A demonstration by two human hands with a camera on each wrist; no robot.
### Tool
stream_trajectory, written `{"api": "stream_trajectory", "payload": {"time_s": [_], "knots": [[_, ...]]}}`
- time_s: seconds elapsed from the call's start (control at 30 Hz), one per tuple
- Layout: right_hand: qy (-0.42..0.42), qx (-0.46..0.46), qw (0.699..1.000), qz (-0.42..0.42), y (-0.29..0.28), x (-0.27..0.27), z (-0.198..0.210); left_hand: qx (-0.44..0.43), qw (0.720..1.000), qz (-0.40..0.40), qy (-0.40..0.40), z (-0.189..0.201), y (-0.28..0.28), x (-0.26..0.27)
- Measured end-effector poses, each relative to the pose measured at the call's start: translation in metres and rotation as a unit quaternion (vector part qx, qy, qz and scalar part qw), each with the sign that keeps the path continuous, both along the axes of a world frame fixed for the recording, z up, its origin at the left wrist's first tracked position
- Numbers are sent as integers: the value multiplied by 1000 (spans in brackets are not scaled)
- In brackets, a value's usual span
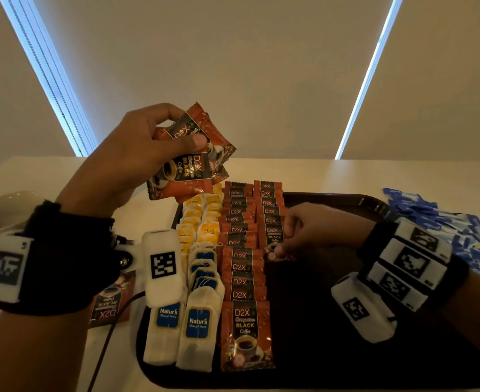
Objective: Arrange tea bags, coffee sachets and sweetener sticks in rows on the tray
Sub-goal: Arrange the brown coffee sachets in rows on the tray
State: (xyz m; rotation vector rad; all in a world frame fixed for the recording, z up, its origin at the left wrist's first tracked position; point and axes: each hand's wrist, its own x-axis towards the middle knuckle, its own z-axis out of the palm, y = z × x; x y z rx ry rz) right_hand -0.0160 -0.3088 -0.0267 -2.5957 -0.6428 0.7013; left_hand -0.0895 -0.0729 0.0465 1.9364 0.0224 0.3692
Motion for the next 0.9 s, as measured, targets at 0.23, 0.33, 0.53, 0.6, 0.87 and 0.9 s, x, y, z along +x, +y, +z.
{"api": "stream_trajectory", "payload": {"time_s": [0.23, 0.33, 0.53, 0.6, 0.87, 0.9], "knots": [[-76, 385, 917, -77, 25, -37, 40, 51, 995, -78, 40, -6, -15, 1], [-111, 416, 899, -79, 33, -42, 33, 90, 987, -127, 46, -6, -20, -1], [-145, 429, 887, -92, 31, -39, 30, 103, 981, -154, 59, -7, -19, 0], [-145, 424, 890, -90, 25, -39, 31, 92, 983, -146, 68, -8, -16, 1], [-199, 401, 892, -68, 12, -45, 34, 70, 984, -145, 70, -11, -18, 3], [-211, 397, 890, -72, 10, -45, 34, 65, 986, -140, 65, -10, -17, 2]]}}
